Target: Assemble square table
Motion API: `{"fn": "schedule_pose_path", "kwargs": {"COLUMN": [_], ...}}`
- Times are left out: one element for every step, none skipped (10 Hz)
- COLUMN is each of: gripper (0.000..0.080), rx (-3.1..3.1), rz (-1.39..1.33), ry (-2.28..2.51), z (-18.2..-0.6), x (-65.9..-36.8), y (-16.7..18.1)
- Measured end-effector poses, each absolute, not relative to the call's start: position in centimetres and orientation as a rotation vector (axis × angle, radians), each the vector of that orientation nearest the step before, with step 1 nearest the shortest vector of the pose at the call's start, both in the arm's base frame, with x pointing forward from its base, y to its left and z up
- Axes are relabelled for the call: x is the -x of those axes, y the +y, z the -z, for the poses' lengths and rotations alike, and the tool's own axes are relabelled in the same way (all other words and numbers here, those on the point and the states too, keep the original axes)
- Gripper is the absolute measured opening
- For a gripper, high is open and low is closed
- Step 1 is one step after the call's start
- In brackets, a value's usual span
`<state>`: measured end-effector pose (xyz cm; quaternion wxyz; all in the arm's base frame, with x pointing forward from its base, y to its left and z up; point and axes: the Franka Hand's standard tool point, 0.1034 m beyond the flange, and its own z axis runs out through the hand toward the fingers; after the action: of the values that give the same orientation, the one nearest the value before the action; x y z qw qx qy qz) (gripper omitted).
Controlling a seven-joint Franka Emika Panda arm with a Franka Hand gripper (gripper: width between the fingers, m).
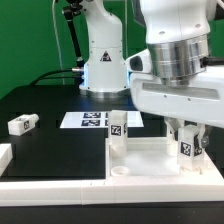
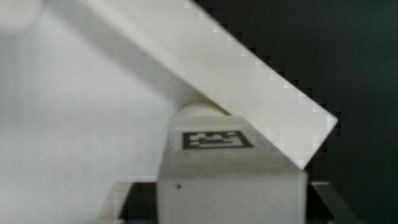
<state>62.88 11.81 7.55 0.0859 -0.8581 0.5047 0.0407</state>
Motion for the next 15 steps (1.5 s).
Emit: {"fn": "schedule_pose_path", "kwargs": {"gripper": [0.0289,0.0291,0.0291,0.0291,0.0291,0.0387,0.0387,0.0564,0.0634,0.0634,0.0645,0.0645,0.0649,0.0649,0.0649], "rx": [2.374,2.301,2.165,2.123,2.142,2.203,2.394,2.579,2.638,2.666,2.721,2.79,2.886,2.995,3.034], "rz": [-0.167,-0.183,-0.195,-0.197,-0.194,-0.185,-0.16,-0.127,-0.117,-0.111,-0.099,-0.083,-0.049,-0.002,0.082], "ry": [1.742,1.825,1.982,2.03,2.01,1.941,1.712,1.464,1.368,1.312,1.188,1.035,0.826,0.53,0.277], "z": [-7.5,-7.5,-7.5,-7.4,-7.4,-7.3,-7.1,-7.0,-7.0,-6.9,-6.9,-7.0,-7.3,-7.8,-8.2], "x": [-63.0,-63.0,-63.1,-63.0,-63.0,-63.0,-62.9,-63.0,-63.0,-62.9,-62.9,-62.9,-63.0,-63.2,-63.5], "y": [11.8,11.7,11.7,11.8,11.8,11.8,11.7,11.7,11.9,11.7,11.6,11.6,11.6,11.5,12.1]}}
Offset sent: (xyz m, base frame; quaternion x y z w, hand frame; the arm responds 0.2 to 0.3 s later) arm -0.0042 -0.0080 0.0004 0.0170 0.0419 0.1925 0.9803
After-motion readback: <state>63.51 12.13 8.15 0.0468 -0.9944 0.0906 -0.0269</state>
